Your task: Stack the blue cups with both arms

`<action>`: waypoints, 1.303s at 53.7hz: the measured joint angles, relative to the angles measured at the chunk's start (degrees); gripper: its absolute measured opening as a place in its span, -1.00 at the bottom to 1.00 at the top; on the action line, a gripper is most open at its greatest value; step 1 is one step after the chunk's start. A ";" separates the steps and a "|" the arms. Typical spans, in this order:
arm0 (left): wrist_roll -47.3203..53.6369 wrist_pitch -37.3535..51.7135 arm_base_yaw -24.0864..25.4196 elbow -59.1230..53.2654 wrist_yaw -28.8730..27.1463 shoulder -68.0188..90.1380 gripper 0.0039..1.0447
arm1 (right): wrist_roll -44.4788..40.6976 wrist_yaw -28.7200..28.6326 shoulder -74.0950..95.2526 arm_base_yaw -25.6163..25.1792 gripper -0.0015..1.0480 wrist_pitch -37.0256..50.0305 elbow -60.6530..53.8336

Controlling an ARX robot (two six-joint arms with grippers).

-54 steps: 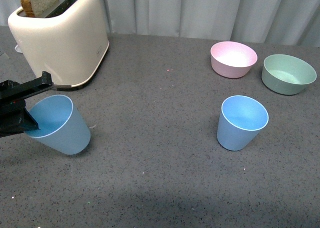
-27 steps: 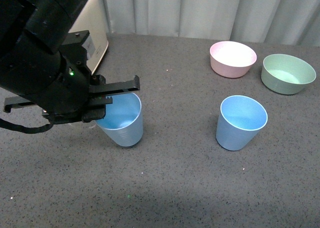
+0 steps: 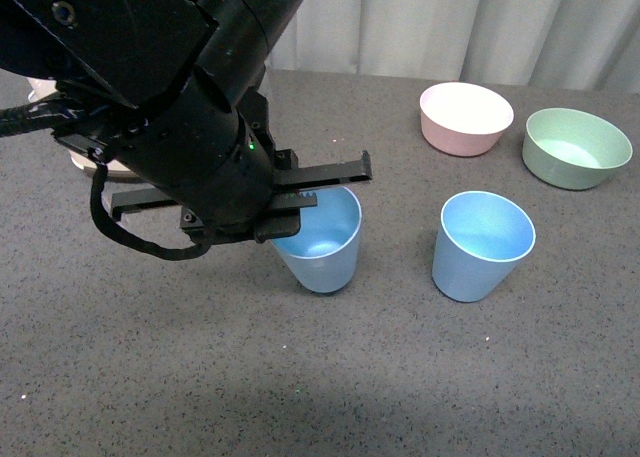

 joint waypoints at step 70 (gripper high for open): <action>-0.46 -3.48 -2.32 3.39 -3.37 -1.20 0.71 | 0.00 0.00 0.00 0.00 0.81 0.00 0.00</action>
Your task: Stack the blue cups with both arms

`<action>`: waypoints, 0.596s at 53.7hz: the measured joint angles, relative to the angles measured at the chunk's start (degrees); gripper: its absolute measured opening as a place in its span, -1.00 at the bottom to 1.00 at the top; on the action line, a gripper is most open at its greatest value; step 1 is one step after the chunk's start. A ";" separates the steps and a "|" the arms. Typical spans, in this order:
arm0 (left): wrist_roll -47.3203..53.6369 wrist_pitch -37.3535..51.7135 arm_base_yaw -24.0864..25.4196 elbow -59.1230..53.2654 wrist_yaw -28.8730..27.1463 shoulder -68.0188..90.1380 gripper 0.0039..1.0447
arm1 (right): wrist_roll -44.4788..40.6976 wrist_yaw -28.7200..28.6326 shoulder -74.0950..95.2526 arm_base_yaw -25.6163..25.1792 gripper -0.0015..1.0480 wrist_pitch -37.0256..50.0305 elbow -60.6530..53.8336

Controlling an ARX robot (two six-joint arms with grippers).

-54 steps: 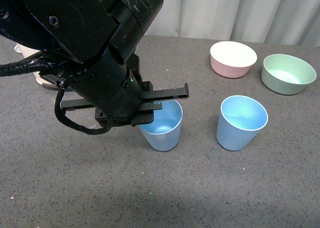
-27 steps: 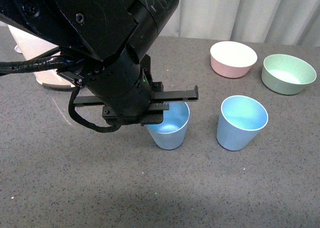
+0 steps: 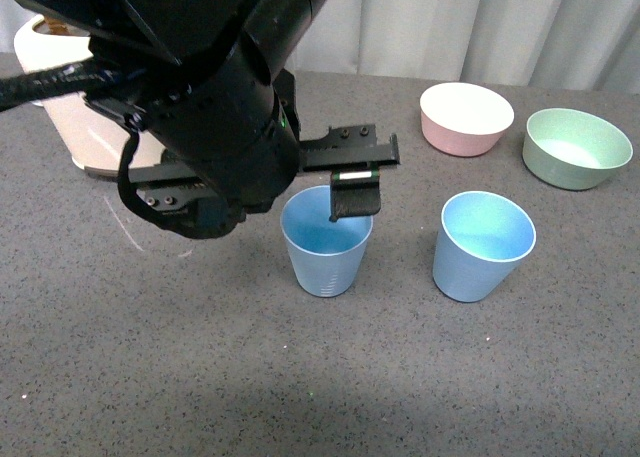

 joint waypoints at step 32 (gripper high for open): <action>28.24 84.48 13.18 -48.59 -9.81 -22.08 -0.76 | 0.00 -0.02 0.00 0.00 0.81 0.00 0.00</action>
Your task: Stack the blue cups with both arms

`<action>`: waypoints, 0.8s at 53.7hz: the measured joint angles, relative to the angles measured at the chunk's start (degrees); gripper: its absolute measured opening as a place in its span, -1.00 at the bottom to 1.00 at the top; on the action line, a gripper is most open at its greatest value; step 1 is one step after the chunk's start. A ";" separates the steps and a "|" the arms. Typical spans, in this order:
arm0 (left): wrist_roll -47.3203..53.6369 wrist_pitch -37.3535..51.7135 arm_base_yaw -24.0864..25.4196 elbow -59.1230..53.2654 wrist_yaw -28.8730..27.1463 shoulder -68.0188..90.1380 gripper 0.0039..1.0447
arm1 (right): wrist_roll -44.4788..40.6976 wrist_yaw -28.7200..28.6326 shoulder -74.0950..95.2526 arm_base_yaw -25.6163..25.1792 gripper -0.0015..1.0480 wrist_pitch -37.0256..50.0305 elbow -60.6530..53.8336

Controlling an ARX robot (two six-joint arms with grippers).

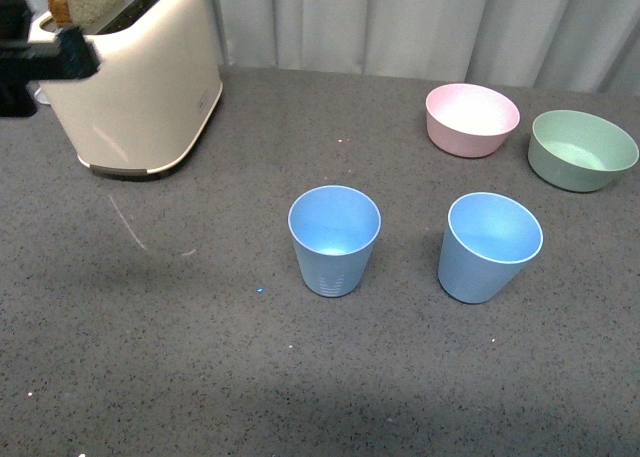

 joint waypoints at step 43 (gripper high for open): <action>0.83 -29.97 16.81 -15.50 16.37 -45.62 -0.93 | 0.00 0.02 0.00 0.00 0.81 0.00 0.02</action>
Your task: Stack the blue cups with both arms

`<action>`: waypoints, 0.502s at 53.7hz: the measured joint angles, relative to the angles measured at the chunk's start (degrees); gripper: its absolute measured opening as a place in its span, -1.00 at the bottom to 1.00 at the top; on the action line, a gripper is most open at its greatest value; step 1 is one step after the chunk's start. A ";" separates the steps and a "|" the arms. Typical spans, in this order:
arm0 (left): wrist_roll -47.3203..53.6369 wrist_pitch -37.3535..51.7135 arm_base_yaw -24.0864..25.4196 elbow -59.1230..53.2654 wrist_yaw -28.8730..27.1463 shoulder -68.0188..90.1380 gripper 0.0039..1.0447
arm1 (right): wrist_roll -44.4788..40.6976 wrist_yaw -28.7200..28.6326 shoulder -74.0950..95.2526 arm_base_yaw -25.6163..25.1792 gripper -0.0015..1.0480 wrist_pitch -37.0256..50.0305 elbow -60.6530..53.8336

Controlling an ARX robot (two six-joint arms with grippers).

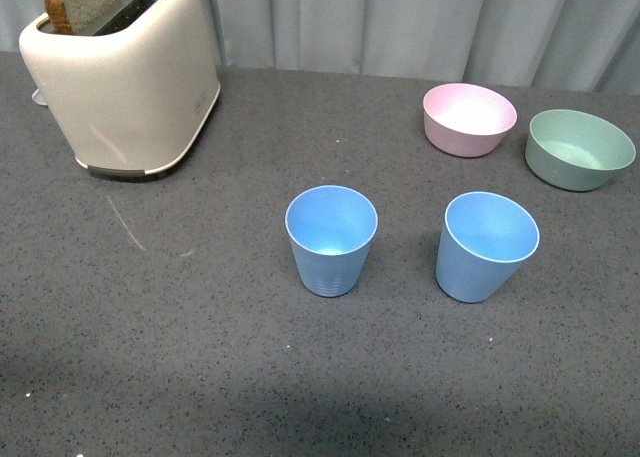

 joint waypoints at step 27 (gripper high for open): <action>0.00 -18.73 0.22 -0.07 0.59 -20.57 -0.93 | 0.00 0.02 0.00 0.00 0.81 0.00 -0.02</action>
